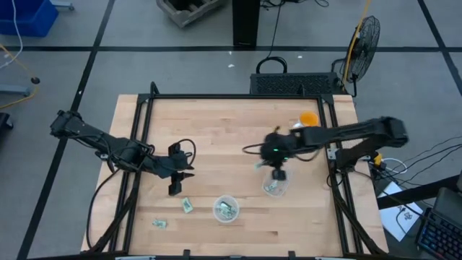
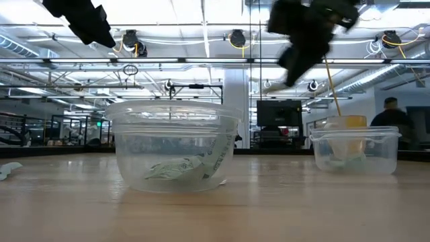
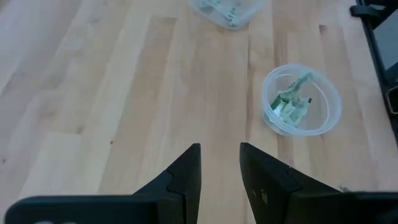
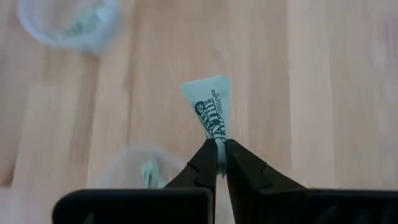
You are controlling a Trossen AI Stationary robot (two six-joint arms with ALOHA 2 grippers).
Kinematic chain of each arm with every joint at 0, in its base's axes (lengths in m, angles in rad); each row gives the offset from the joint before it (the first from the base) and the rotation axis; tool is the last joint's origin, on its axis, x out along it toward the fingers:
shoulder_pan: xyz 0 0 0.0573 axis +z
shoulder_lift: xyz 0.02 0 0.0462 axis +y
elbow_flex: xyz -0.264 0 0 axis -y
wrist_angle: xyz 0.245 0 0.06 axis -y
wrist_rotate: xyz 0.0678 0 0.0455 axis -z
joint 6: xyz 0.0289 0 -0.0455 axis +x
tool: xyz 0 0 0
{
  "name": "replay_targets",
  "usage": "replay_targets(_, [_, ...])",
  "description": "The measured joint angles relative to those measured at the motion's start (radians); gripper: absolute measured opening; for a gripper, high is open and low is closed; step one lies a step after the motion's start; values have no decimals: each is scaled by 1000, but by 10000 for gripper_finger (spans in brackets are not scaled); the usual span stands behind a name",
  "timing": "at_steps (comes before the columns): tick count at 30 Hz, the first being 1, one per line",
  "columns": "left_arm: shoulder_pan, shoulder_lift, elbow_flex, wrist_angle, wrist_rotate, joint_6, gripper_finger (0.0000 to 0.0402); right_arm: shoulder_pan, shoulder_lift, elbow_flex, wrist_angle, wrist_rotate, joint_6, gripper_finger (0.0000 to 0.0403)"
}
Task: Pick and place items into bin
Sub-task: Put the Stevia packet into the right transparent bin, then put the Stevia packet into the left transparent bin
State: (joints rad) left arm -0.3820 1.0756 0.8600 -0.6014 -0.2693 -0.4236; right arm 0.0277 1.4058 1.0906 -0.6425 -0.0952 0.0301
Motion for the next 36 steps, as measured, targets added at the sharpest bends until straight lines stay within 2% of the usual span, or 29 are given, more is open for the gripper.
replay_targets(6, [0,0,0,1,-34,0,115,0,-235,-269,-7,10,175,8])
replay_targets(9, [0,0,0,11,-58,-21,115,7,-291,-357,42,-76,274,8])
replay_targets(11, [0,0,0,23,-75,-50,115,26,-316,-387,99,-115,275,8])
replay_targets(18, [2,0,0,37,-99,-45,115,68,-315,-418,100,-107,144,14])
replay_targets(20, [6,0,0,36,-104,-45,115,70,-313,-421,97,-73,115,22])
replay_targets(29, [31,0,0,35,-109,-43,115,72,-259,-421,109,66,131,80])
replay_targets(36, [38,0,0,27,-108,-14,115,72,-214,-421,161,69,84,122])
